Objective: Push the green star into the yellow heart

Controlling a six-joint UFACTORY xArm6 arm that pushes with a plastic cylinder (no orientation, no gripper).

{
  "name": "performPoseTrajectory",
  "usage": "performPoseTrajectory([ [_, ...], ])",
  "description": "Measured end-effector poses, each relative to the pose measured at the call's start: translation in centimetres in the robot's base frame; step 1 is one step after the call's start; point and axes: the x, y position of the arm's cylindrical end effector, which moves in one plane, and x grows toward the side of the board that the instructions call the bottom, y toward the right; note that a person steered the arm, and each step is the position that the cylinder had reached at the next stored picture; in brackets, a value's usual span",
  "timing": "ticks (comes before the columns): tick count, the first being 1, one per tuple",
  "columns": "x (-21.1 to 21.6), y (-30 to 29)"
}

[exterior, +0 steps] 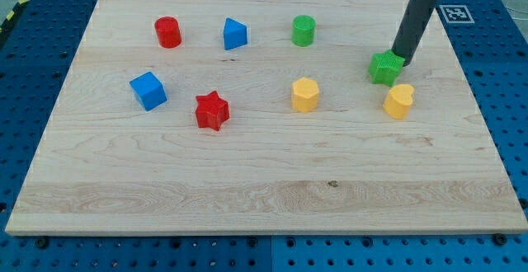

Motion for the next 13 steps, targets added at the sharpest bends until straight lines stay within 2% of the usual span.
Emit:
performPoseTrajectory([
  [2,-2.8,-5.8],
  [3,-1.2,-7.2],
  [5,1.1,-4.7],
  [7,-2.8,-4.6],
  [9,-0.4,-0.4],
  [10,2.0,-0.4],
  [11,2.5,-0.4],
  [13,-0.8,-3.5],
])
